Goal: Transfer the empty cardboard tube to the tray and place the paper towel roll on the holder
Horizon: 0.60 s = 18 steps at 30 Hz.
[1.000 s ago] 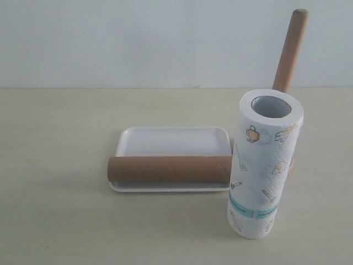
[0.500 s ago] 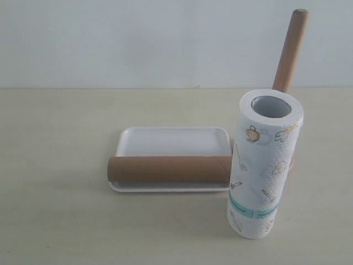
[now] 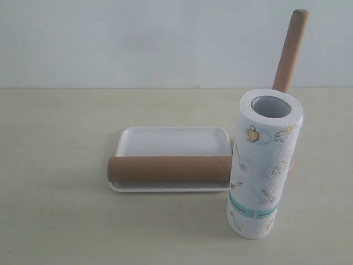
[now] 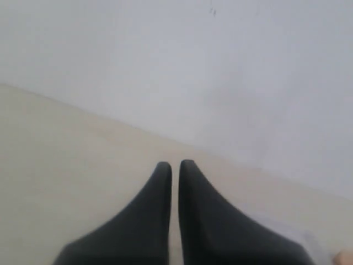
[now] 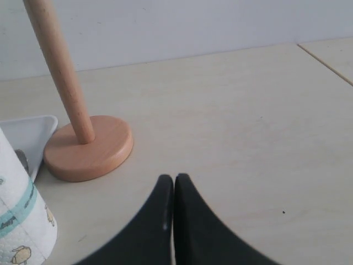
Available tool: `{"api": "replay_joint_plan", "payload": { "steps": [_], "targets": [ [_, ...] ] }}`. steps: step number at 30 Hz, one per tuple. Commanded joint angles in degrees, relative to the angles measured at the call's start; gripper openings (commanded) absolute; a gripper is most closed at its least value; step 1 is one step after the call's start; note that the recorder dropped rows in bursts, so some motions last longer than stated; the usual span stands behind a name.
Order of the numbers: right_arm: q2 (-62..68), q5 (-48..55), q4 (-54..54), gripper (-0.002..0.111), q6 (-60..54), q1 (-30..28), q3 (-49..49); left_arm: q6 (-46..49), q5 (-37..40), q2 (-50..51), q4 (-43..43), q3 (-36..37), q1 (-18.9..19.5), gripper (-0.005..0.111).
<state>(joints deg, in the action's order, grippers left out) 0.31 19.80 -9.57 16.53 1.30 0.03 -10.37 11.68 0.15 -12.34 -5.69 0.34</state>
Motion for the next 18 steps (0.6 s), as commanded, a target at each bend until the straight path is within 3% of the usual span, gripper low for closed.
{"api": "replay_joint_plan", "payload": {
  "steps": [1,4,8,11,12,14,15,18],
  "targets": [
    [-0.31,-0.17,-0.09,0.0,-0.4,-0.23,-0.03,-0.32,-15.78,-0.15,-3.99,-1.67,0.13,0.004],
    [-0.31,-0.17,-0.09,0.0,-0.4,-0.23,-0.03,-0.63,-26.71,-0.15,-3.74,-1.67,0.13,0.004],
    [-0.31,-0.17,-0.09,0.0,-0.4,-0.23,-0.03,-19.44,-45.54,-0.15,0.08,-3.92,0.13,0.004],
    [-0.31,-0.17,-0.09,0.0,-0.4,-0.23,-0.03,-22.53,-44.17,7.12,13.13,-15.56,0.13,0.004],
    [-0.31,-0.17,-0.09,0.0,-0.4,-0.23,-0.03,-27.14,-40.2,9.75,19.42,-19.62,0.13,0.004],
    [-0.31,-0.18,0.01,0.0,-0.4,-0.23,-0.03,-47.77,-33.99,18.38,50.35,-30.7,0.13,0.004],
    [-0.31,-0.18,0.01,0.0,-0.4,-0.23,-0.03,-64.4,-34.96,23.08,69.72,-34.99,0.13,0.004],
    [-0.31,-0.18,0.01,0.0,-0.4,-0.23,-0.03,-87.0,-41.91,32.13,97.35,-40.04,0.13,0.004]
  ]
}}
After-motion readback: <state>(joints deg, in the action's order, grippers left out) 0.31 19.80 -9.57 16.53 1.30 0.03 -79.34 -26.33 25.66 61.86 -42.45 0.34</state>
